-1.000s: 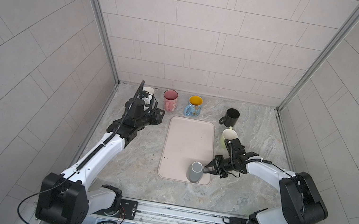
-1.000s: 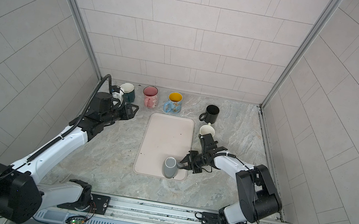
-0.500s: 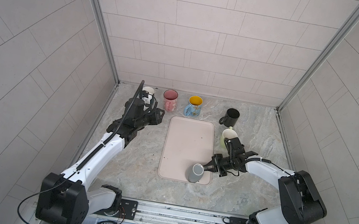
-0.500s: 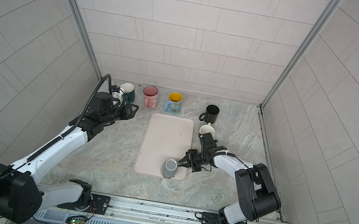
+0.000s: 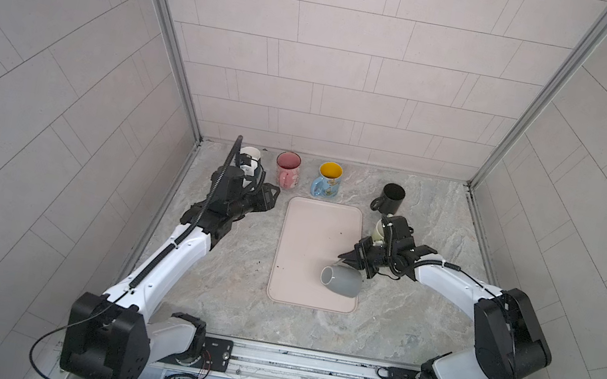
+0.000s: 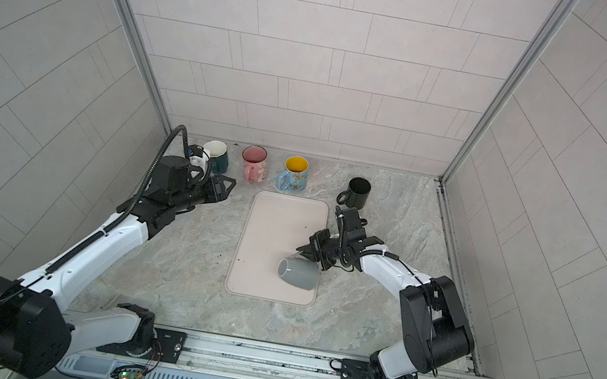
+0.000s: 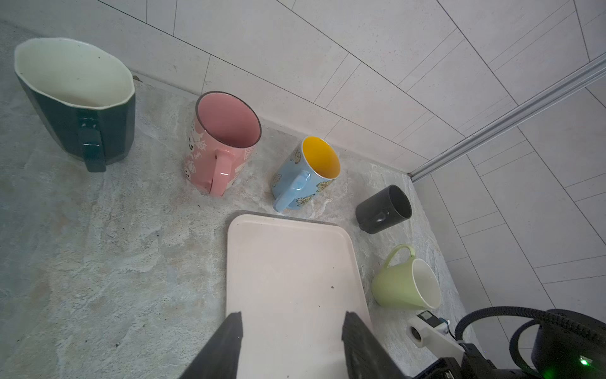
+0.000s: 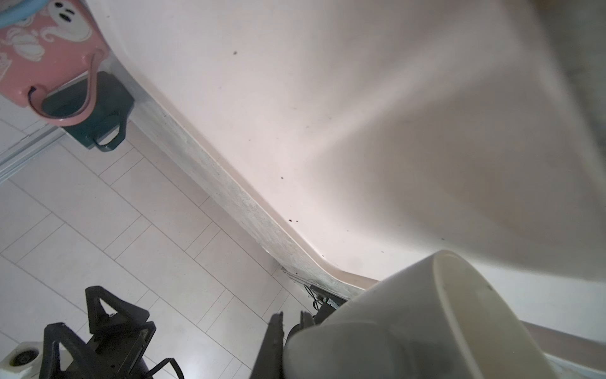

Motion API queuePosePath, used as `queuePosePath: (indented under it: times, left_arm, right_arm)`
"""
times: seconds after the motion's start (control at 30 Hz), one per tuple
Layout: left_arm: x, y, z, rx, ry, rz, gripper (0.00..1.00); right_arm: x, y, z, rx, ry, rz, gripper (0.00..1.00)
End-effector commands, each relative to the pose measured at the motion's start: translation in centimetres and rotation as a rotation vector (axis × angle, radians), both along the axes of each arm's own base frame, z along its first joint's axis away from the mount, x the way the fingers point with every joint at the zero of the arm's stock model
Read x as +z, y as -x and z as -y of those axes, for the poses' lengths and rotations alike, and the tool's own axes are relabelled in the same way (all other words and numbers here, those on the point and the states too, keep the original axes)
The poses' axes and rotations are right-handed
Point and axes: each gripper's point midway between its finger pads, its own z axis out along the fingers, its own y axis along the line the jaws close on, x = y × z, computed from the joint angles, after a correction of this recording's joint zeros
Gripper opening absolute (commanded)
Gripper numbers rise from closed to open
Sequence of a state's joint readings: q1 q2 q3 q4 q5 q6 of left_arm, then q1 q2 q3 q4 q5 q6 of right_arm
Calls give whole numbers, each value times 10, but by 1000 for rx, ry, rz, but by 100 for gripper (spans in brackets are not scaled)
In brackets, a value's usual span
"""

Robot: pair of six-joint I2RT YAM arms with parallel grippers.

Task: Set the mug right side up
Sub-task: 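Lift the grey mug with the right gripper toward the left gripper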

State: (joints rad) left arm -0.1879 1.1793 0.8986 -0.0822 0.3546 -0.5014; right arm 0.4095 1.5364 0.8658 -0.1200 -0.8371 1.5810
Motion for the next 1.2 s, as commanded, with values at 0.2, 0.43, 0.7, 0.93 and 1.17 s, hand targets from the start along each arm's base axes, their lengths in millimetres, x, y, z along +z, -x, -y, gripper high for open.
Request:
queuePosePath:
  times: [0.2,0.43,0.7,0.93,1.17]
  left_arm:
    - [35,-1,9,-42,60,57,54]
    - [51,7,14,-91,53,37,54]
    - [73,24,43,-268,159,-10,50]
    - [85,57,72,-488,281,-54,49]
    - [102,87,90,-663,395,-48,49]
  right_arm:
    - [62,-14,-51,305,-73,355,0]
    - [95,20,-62,752,183,703,0]
    - [126,36,-67,948,330,1085,0]
    - [178,47,-82,950,371,1536,0]
    - [203,57,-89,964,325,1720,0]
